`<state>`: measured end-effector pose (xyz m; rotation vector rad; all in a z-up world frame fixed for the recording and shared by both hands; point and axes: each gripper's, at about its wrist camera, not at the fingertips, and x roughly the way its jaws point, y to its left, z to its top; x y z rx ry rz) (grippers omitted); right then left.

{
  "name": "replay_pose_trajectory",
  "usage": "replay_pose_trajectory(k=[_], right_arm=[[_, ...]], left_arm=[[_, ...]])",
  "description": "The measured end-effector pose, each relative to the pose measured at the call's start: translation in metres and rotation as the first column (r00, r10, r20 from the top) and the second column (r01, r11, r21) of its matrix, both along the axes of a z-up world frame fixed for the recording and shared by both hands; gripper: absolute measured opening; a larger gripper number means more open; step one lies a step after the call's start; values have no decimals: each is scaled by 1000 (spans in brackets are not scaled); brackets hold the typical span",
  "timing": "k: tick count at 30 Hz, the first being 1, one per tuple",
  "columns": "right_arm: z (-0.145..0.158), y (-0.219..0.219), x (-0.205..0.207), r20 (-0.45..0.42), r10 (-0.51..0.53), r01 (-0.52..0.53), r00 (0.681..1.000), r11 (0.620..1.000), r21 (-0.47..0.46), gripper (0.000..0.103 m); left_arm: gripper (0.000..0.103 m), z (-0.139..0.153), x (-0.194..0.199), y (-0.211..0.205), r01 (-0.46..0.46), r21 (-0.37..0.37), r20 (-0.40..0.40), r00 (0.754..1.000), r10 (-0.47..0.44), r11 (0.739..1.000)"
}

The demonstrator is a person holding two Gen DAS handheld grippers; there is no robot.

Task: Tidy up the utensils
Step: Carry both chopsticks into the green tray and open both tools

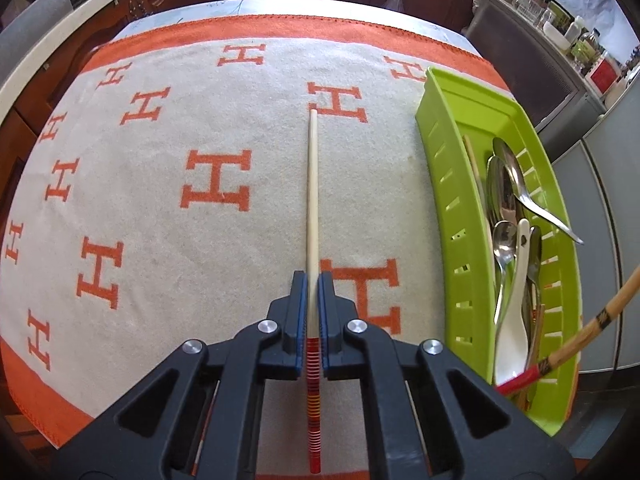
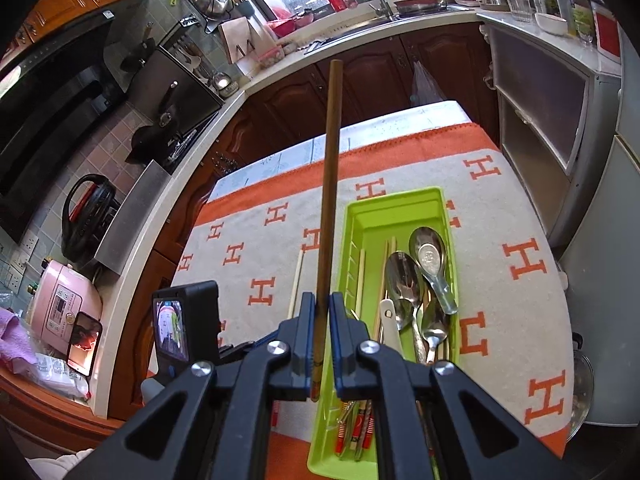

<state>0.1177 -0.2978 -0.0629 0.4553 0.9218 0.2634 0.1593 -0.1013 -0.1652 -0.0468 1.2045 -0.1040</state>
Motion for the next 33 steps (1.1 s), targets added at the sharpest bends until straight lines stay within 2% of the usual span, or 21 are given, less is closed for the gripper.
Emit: replay_pose_trajectory(k=[2, 9, 17, 22, 25, 30, 33], right_arm=[[6, -1, -3, 14, -2, 2, 1000, 1000, -3, 6], [23, -5, -20, 57, -19, 21, 998, 999, -29, 6], [24, 6, -32, 24, 32, -27, 999, 981, -195, 6], [8, 12, -29, -35, 53, -61, 998, 967, -247, 6], [-6, 9, -23, -84, 55, -74, 995, 968, -241, 6], [-32, 1, -9, -159, 36, -66, 987, 979, -192, 7], [-47, -1, 3, -199, 33, -65, 979, 986, -153, 7]], left_arm=[[3, 6, -4, 5, -7, -20, 4, 1000, 7, 1000], [3, 54, -16, 12, 30, -89, 77, 997, -23, 996], [3, 95, -32, -19, 148, -203, 105, 986, -129, 968], [3, 94, -33, -46, 186, -280, 74, 982, -172, 942], [3, 88, -29, -58, 187, -313, 53, 982, -179, 931], [3, 66, -16, -71, 163, -306, 28, 986, -162, 938], [3, 50, -11, -74, 166, -274, 21, 986, -167, 947]])
